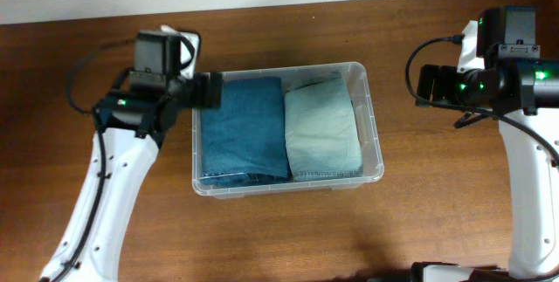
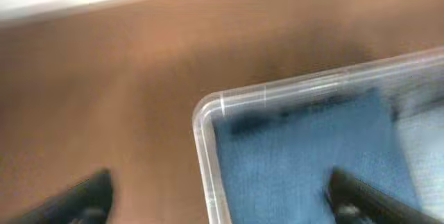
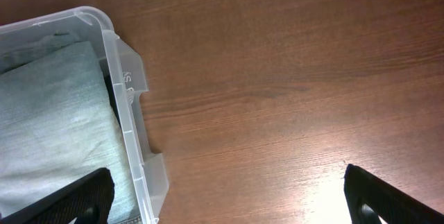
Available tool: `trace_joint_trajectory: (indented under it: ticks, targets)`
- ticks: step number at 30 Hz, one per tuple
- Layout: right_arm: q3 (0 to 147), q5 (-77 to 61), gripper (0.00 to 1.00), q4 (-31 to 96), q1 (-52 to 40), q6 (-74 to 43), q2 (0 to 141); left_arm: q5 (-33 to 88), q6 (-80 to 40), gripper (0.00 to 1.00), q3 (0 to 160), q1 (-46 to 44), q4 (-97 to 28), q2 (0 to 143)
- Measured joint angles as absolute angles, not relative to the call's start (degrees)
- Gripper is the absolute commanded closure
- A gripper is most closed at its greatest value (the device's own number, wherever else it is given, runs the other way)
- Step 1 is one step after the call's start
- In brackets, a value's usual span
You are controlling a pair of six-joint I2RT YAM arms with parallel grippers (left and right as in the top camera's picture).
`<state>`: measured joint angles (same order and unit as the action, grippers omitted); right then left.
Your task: Pack container
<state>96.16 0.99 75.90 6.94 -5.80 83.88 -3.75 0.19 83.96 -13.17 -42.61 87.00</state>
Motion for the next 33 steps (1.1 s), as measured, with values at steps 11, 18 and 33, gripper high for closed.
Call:
trace_joint_trajectory:
  ticks: [11, 18, 33]
  targets:
    - [96.16, 0.99, 0.01, 75.92, 6.94, -5.76, 83.88, 6.11, 0.67, 0.99, 84.6, -16.19, -45.43, 103.74]
    - [96.16, 0.97, 0.02, 76.27, 6.94, -5.8, 83.88, 6.48, 0.67, 0.8, 86.7, -16.56, -47.46, 108.88]
    - [96.18, -4.38, 0.02, 59.64, -7.29, 3.75, 86.65, -0.71, -1.1, 0.01, 93.23, -1.39, -52.8, 94.74]
